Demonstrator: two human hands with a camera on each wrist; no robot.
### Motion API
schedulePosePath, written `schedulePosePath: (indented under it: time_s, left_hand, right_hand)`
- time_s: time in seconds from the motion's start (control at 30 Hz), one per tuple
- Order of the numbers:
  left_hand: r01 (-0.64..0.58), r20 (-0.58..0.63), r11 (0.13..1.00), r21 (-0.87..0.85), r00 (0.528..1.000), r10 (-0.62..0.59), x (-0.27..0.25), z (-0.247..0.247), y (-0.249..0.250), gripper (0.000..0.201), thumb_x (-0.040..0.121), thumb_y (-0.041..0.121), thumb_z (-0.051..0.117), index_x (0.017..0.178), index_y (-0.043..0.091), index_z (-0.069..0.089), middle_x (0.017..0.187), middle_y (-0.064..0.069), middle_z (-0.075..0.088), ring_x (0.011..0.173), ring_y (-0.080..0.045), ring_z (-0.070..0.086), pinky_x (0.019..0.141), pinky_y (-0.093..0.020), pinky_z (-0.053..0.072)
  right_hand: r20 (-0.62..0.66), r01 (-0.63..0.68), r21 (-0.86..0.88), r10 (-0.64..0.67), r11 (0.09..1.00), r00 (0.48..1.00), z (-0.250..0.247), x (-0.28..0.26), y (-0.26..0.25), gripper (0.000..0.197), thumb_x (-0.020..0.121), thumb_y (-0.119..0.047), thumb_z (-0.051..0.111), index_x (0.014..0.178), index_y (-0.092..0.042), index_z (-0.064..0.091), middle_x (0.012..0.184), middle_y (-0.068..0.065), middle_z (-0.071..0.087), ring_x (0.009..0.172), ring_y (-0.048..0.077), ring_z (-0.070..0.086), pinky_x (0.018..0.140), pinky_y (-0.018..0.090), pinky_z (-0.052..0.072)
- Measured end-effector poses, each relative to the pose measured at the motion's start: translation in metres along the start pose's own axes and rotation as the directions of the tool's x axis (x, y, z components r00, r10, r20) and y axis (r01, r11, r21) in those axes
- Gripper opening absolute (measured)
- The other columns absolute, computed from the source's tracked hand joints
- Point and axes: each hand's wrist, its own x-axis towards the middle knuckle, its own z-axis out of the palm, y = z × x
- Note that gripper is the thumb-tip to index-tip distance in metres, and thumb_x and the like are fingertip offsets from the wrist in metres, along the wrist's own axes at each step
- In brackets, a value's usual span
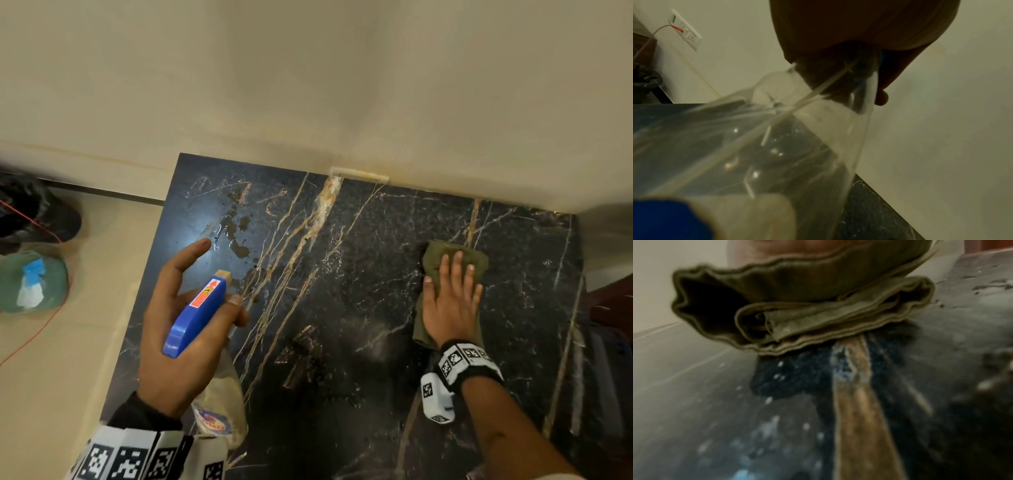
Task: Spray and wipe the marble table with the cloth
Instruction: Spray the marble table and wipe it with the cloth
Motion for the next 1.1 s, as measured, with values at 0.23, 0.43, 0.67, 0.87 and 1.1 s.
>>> schedulePosePath:
  time_s: [0.23, 0.43, 0.67, 0.87, 1.1]
  left_hand:
    - [-0.002, -0.005, 1.000, -0.023, 1.000, 0.002, 0.007, 0.006, -0.003, 0.070, 0.084, 0.015, 0.066, 0.150, 0.012, 0.043, 0.115, -0.034, 0.065, 0.072, -0.023, 0.074, 0.064, -0.022, 0.060]
    - [-0.007, 0.019, 1.000, -0.011, 1.000, 0.007, 0.011, 0.014, 0.002, 0.071, 0.081, 0.013, 0.064, 0.149, 0.007, 0.044, 0.091, -0.018, 0.073, 0.068, -0.021, 0.074, 0.065, -0.021, 0.060]
    - [-0.004, 0.056, 1.000, -0.022, 0.998, 0.005, 0.027, 0.030, 0.012, 0.071, 0.081, 0.012, 0.064, 0.150, 0.011, 0.044, 0.081, -0.010, 0.074, 0.066, -0.023, 0.073, 0.060, -0.024, 0.060]
    - [0.022, 0.065, 0.999, -0.028, 0.998, -0.020, 0.047, 0.046, 0.010, 0.068, 0.088, 0.009, 0.074, 0.148, 0.023, 0.047, 0.078, -0.011, 0.073, 0.066, -0.027, 0.072, 0.057, -0.033, 0.061]
    - [0.014, 0.053, 1.000, -0.015, 0.999, -0.013, 0.070, 0.047, 0.003, 0.065, 0.091, -0.010, 0.068, 0.146, 0.020, 0.048, 0.076, -0.015, 0.073, 0.061, -0.023, 0.069, 0.057, -0.026, 0.058]
  right_hand:
    - [-0.031, -0.049, 0.029, 0.050, 0.998, 0.998, 0.008, 0.009, -0.068, 0.066, 0.101, -0.050, 0.011, 0.159, -0.020, 0.006, 0.167, 0.004, -0.004, 0.152, 0.033, 0.000, 0.121, 0.059, 0.006]
    - [0.003, 0.261, -0.009, -0.261, 0.965, 0.965, 0.026, 0.002, -0.164, 0.063, 0.103, -0.049, 0.020, 0.159, -0.022, 0.009, 0.167, 0.003, -0.002, 0.153, 0.030, 0.000, 0.122, 0.056, 0.006]
    - [-0.003, 0.255, -0.016, -0.255, 0.967, 0.967, 0.012, 0.036, -0.117, 0.062, 0.103, -0.050, 0.015, 0.159, -0.026, 0.005, 0.167, -0.002, -0.005, 0.153, 0.025, -0.001, 0.122, 0.054, 0.008]
    - [-0.065, -0.012, 0.032, 0.014, 0.999, 0.998, 0.002, 0.050, -0.055, 0.064, 0.101, -0.053, 0.010, 0.159, -0.025, 0.002, 0.166, -0.003, -0.010, 0.153, 0.027, -0.003, 0.123, 0.054, 0.003]
    - [-0.054, -0.087, 0.026, 0.089, 0.996, 0.995, 0.002, 0.059, -0.071, 0.066, 0.101, -0.050, 0.011, 0.159, -0.020, 0.006, 0.167, 0.002, -0.006, 0.153, 0.033, -0.002, 0.121, 0.058, 0.002]
